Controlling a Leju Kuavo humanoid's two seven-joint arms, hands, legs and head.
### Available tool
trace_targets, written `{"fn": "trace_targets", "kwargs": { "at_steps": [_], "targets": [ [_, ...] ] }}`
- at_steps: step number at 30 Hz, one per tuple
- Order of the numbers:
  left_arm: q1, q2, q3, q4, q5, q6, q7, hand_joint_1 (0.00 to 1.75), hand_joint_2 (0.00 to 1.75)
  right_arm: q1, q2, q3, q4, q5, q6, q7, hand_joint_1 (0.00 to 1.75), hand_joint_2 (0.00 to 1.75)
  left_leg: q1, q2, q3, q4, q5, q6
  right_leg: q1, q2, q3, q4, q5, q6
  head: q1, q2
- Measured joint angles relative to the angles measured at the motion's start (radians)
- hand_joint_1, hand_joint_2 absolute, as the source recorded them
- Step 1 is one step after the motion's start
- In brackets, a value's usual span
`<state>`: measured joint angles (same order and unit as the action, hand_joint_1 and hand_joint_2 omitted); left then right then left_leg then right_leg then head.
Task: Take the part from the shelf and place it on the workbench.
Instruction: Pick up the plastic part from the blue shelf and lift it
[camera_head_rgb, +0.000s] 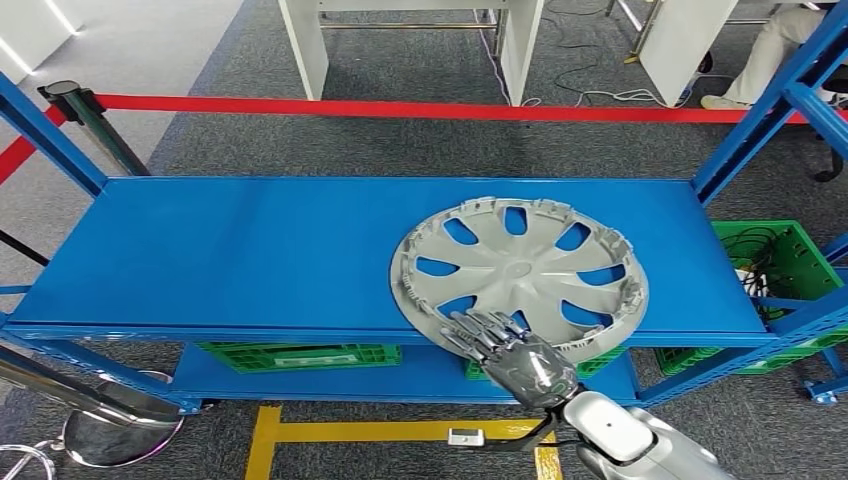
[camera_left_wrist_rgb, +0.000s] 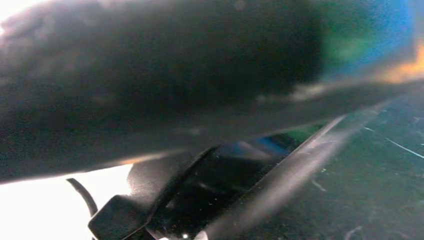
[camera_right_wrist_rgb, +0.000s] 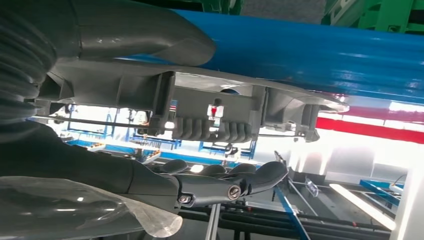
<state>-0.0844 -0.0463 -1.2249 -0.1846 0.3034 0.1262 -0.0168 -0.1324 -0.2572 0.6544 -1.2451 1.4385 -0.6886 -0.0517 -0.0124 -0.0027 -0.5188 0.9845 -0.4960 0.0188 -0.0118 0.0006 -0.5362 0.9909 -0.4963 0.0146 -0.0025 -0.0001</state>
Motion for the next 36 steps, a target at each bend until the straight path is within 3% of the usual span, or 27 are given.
{"fn": "trace_targets", "kwargs": {
  "at_steps": [36],
  "targets": [
    [0.001, -0.004, 0.000, 0.000, 0.011, 0.000, 0.003, 0.00, 0.00, -0.005, 0.004, 0.000, 0.000, 0.015, 0.048, 0.059, 0.00, 1.75, 0.000, 0.000, 0.000, 0.000, 0.000, 0.000, 0.000, 0.000, 0.000, 0.000, 0.000, 0.000, 0.000, 0.000]
  ]
}}
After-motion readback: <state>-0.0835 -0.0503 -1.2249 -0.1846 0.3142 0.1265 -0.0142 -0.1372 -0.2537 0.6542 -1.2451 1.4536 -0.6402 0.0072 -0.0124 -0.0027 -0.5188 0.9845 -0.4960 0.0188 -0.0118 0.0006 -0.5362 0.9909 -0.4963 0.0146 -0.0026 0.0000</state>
